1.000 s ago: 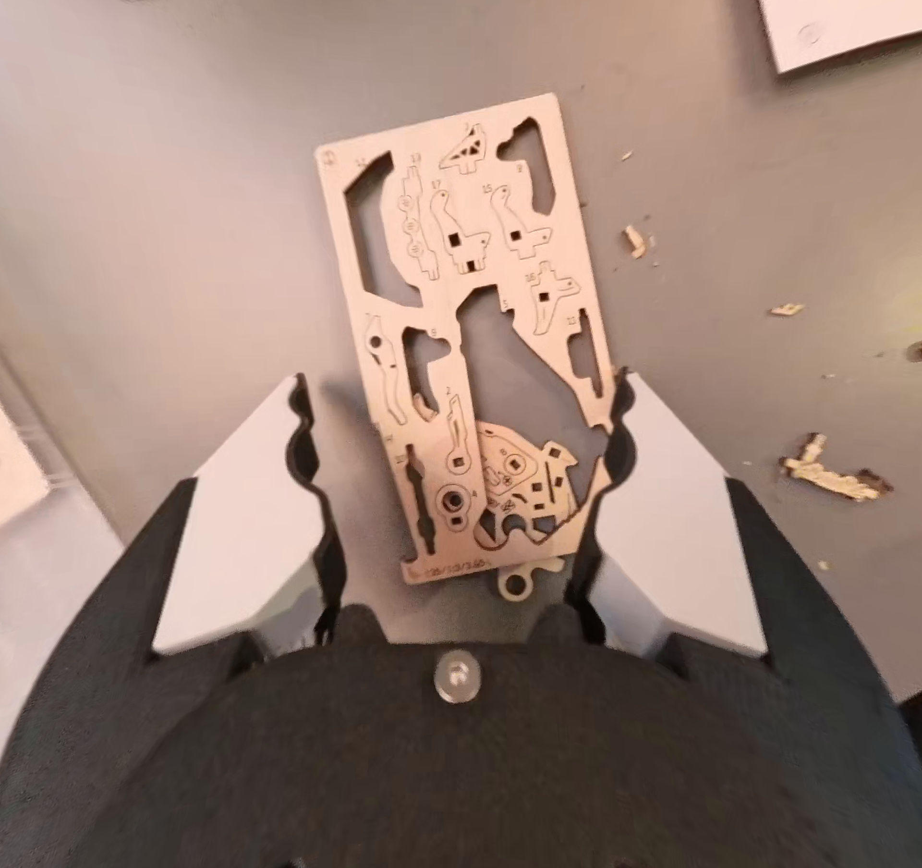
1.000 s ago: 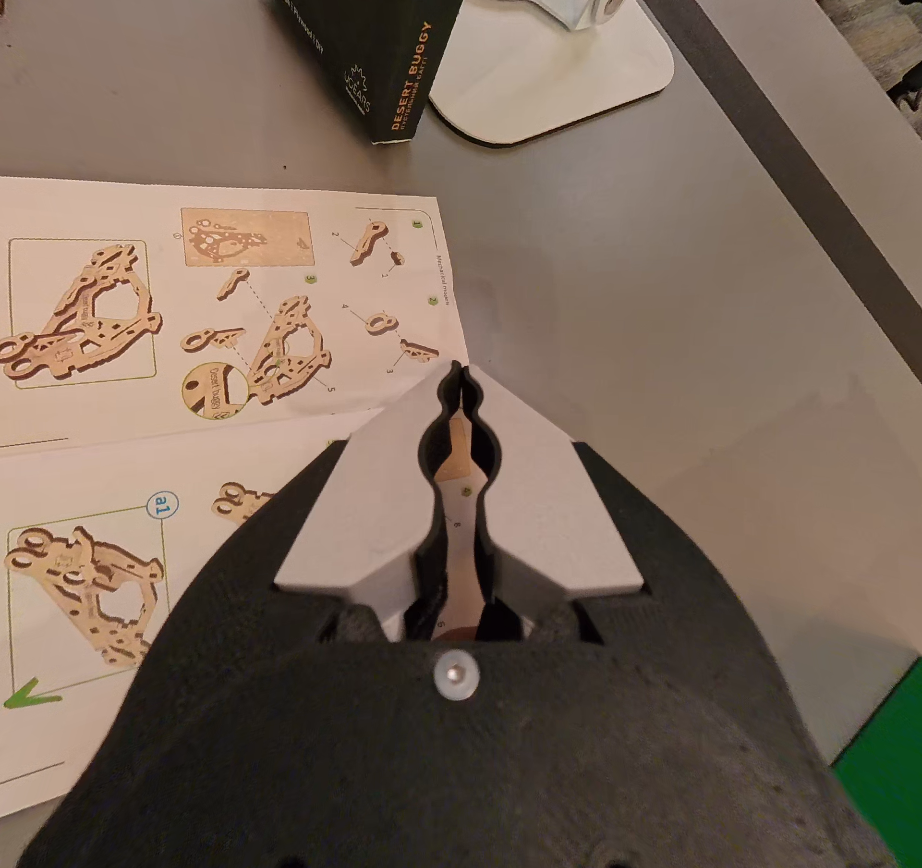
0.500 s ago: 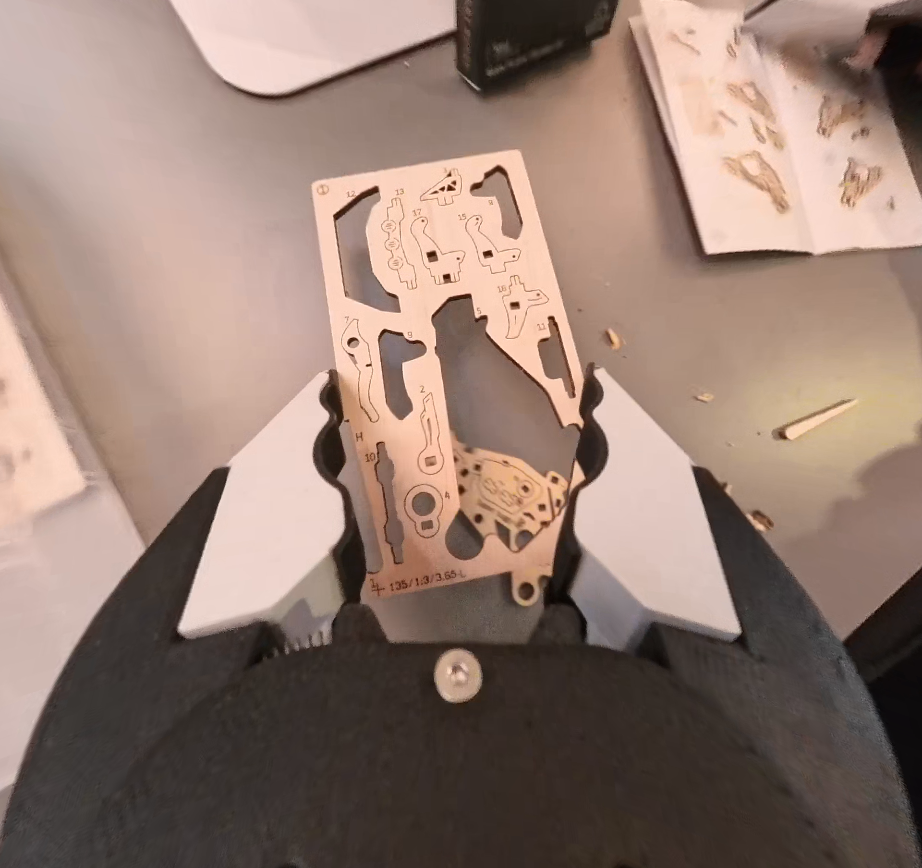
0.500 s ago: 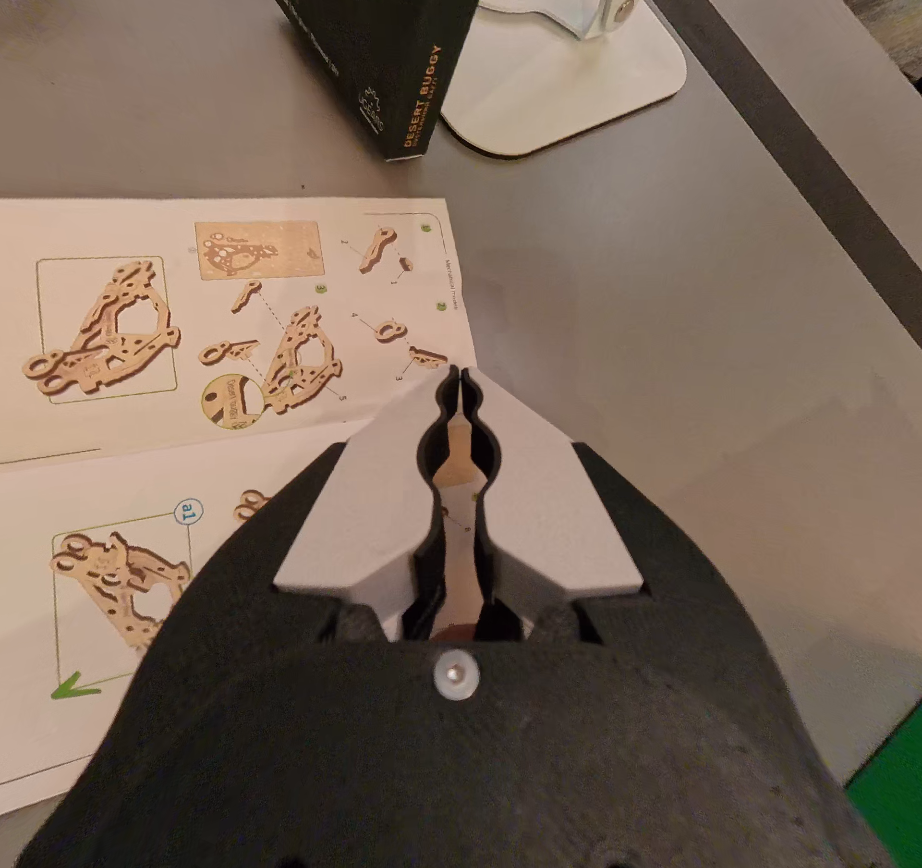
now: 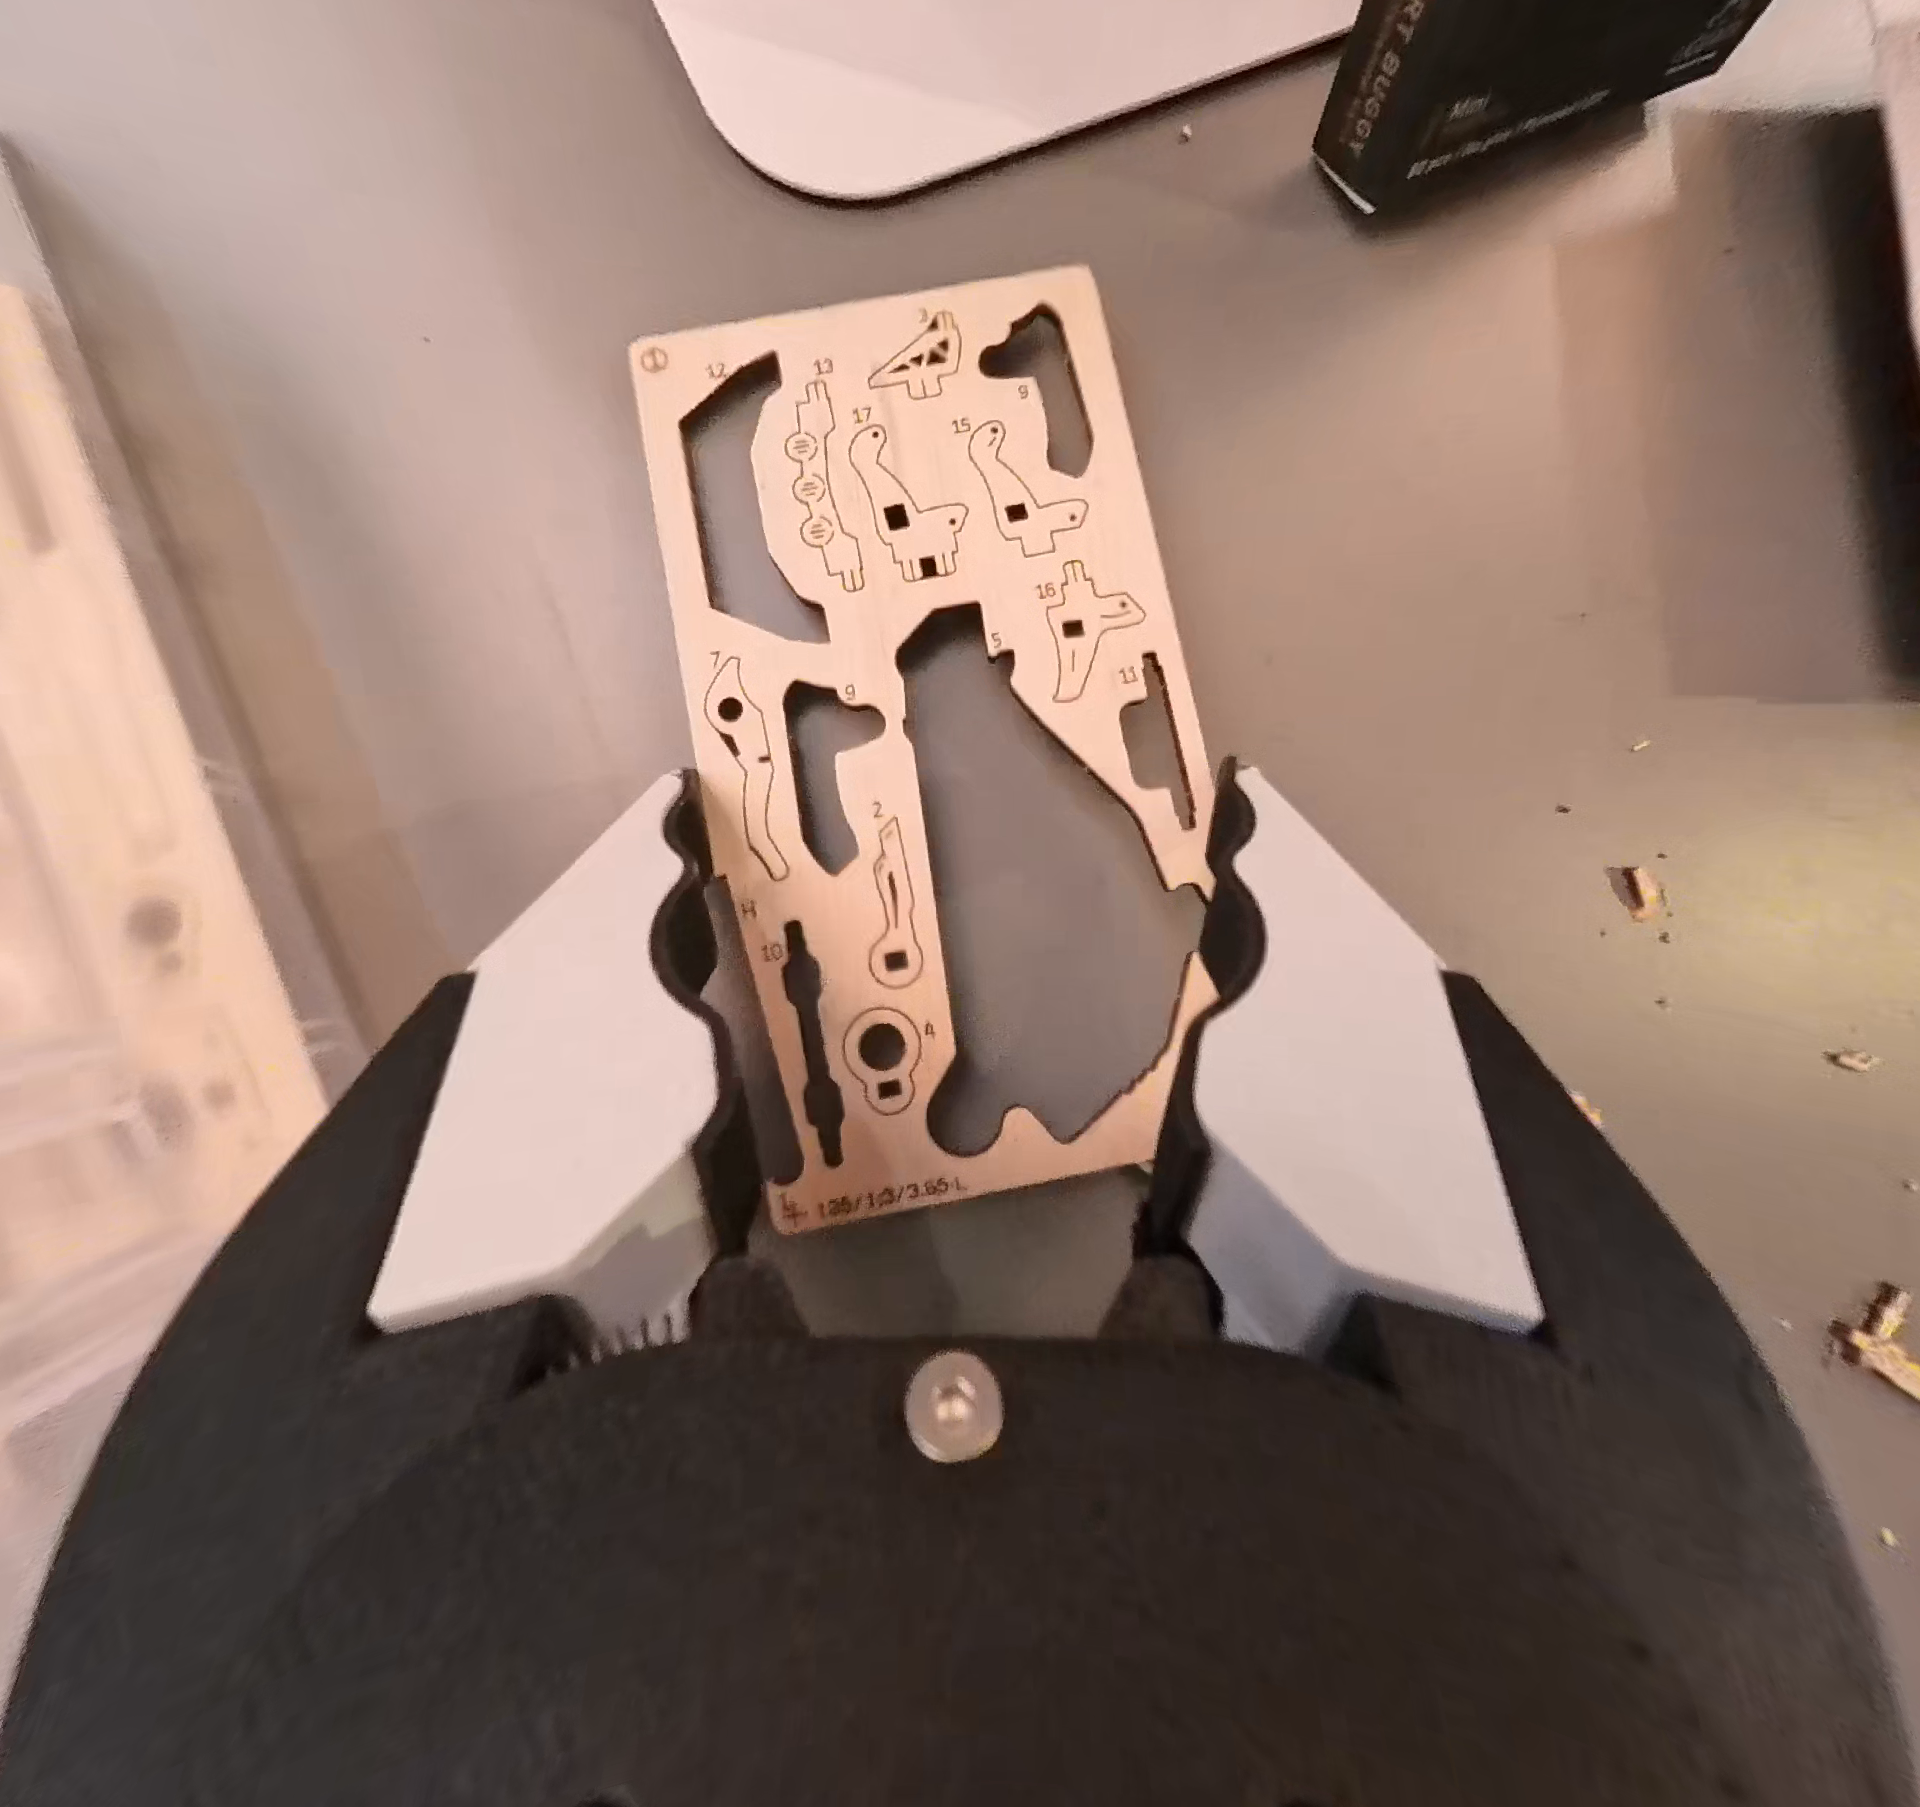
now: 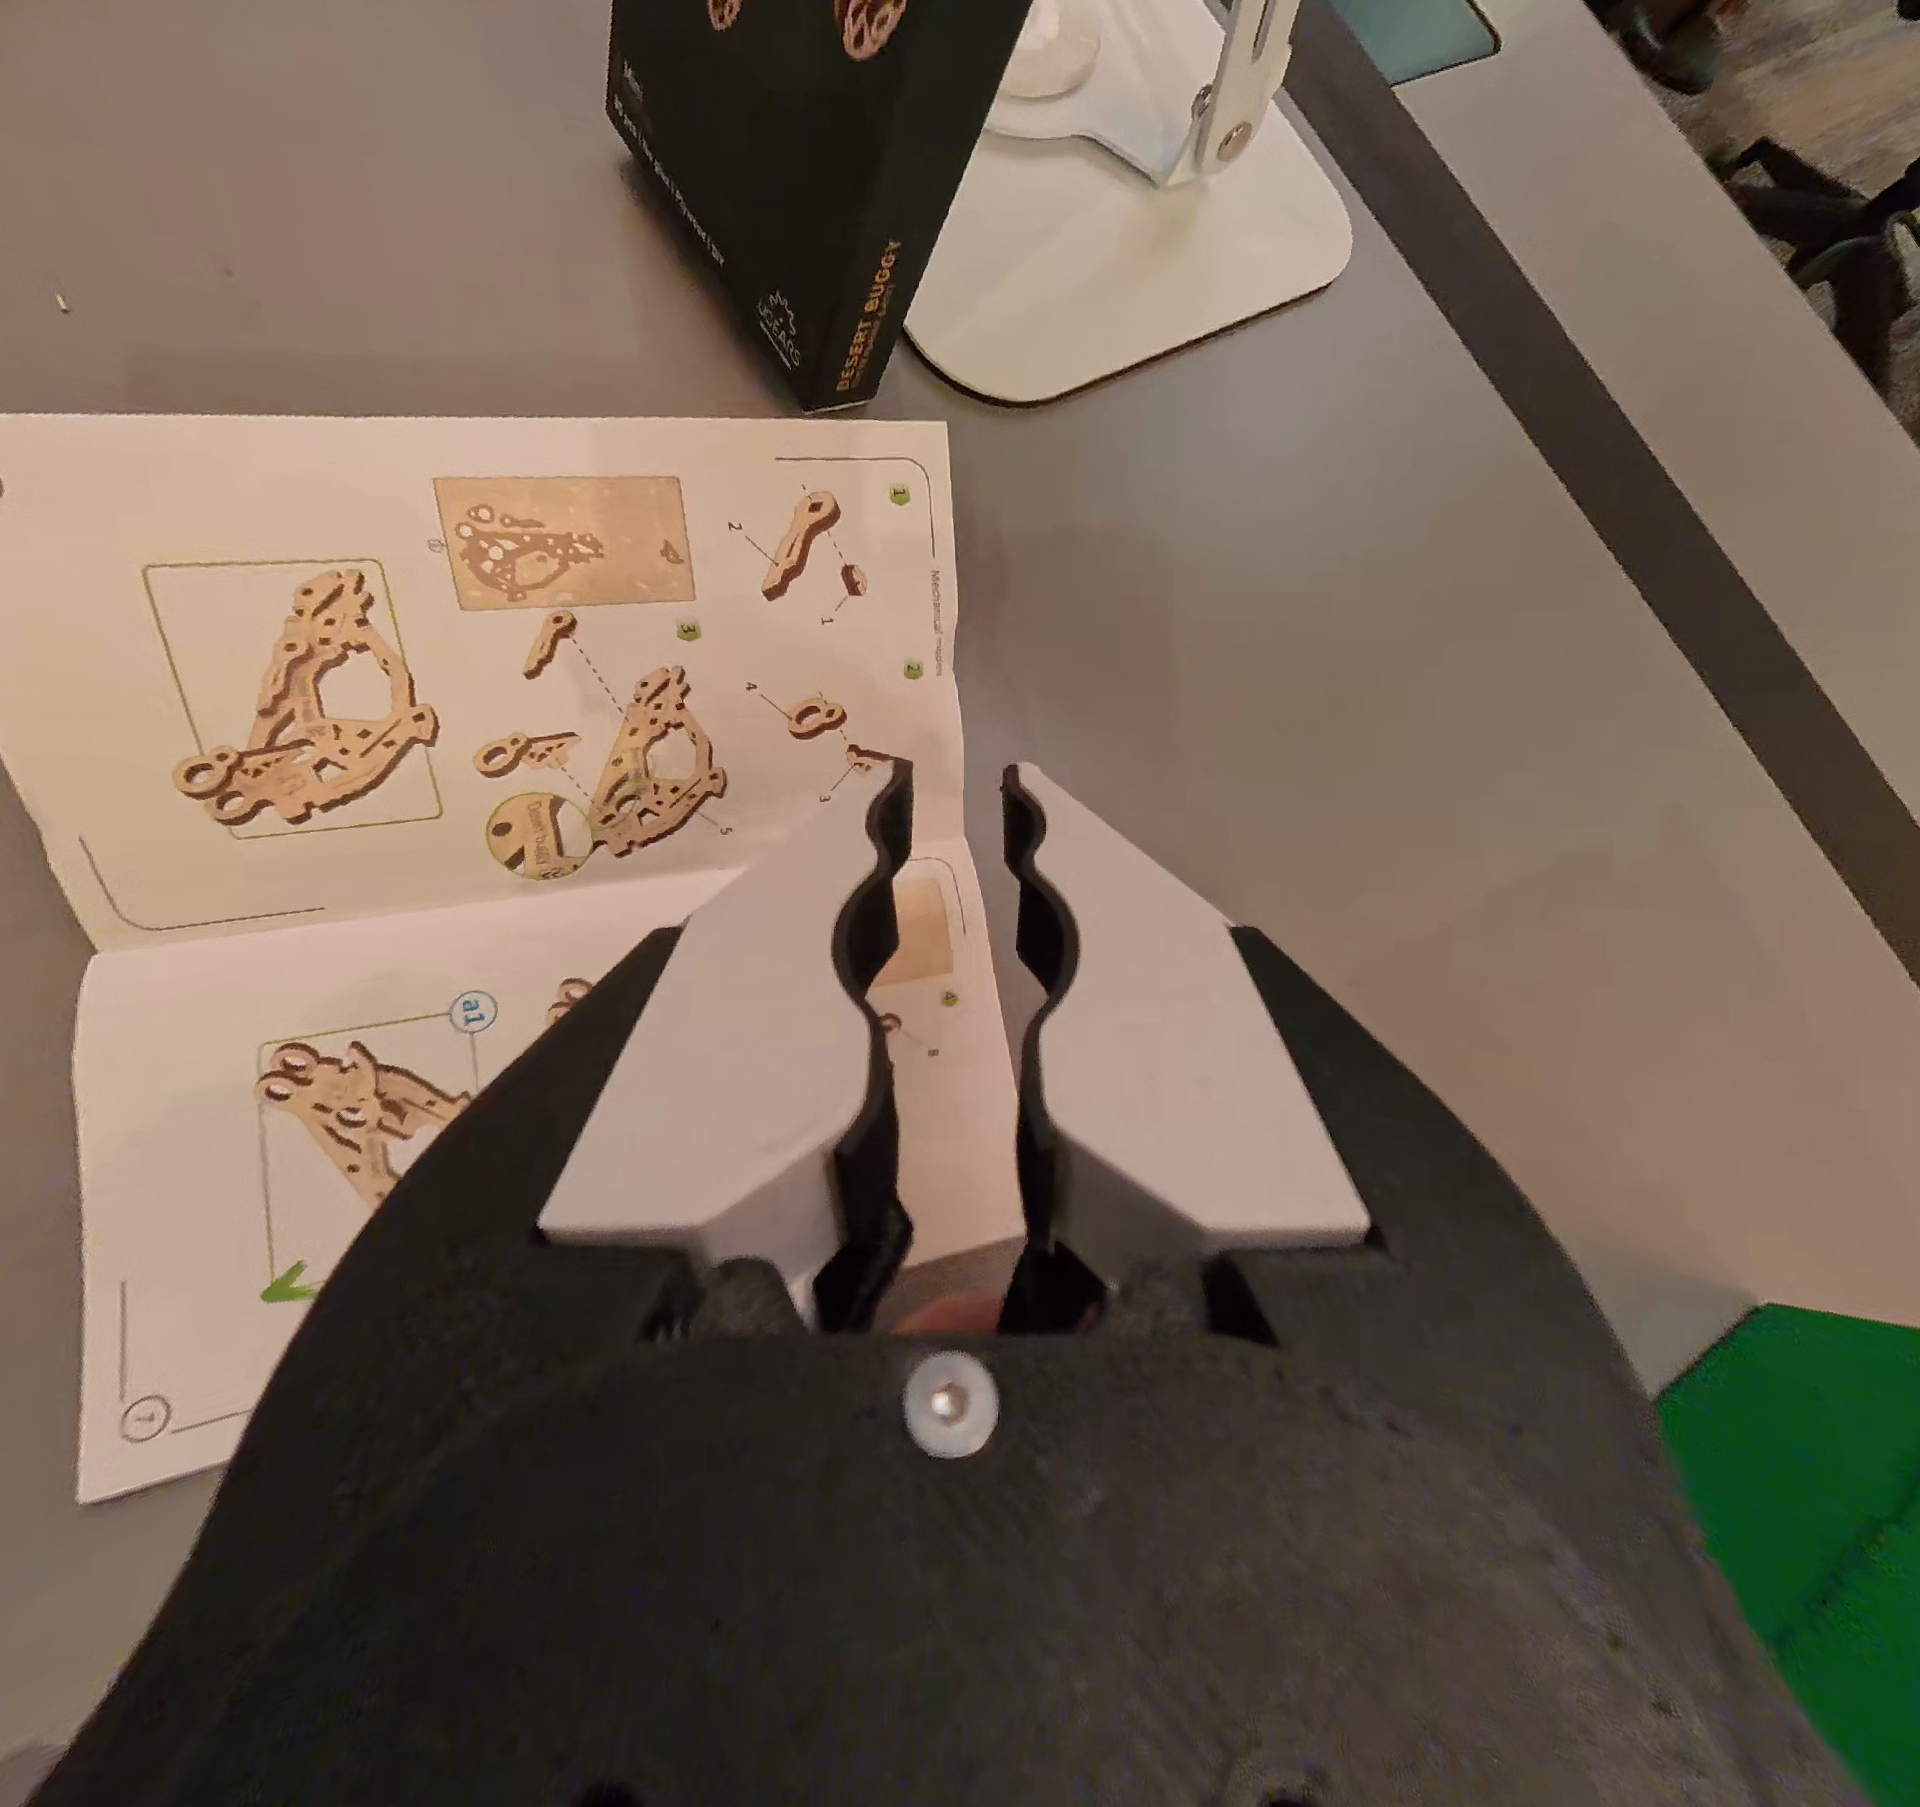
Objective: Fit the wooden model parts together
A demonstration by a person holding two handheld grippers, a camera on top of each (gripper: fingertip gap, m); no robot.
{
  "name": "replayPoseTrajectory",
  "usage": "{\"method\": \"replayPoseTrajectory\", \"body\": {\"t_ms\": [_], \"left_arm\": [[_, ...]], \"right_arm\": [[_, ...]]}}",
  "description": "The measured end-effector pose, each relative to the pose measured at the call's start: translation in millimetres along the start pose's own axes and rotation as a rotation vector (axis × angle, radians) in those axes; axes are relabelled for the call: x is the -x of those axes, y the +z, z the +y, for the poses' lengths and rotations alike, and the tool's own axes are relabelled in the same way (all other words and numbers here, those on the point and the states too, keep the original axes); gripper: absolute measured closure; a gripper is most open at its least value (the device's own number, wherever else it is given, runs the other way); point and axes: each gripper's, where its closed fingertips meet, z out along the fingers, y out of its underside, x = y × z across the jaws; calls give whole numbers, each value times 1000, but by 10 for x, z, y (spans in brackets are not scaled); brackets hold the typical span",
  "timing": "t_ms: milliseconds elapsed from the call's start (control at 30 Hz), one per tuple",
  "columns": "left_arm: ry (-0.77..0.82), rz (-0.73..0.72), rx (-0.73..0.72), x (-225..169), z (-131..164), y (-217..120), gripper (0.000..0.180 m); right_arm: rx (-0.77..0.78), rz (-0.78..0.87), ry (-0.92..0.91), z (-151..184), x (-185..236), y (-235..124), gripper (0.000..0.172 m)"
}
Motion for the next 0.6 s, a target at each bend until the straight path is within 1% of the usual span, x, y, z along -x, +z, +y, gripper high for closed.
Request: {"method": "replayPoseTrajectory", "body": {"t_ms": [233,400,500,600], "left_arm": [[-11,4,-11,-20,-11,17,86],[-5,-8,-21,-4,-40,46,87],[-7,-1,-30,-20,-49,52,83],[-13,20,-35,-68,-45,47,75]], "right_arm": [[25,4,-43,-147,159,-176,157],[27,1,-43,-322,308,-371,156],[26,-1,-40,-419,428,-479,155],[31,-6,-44,-502,572,-574,153]]}}
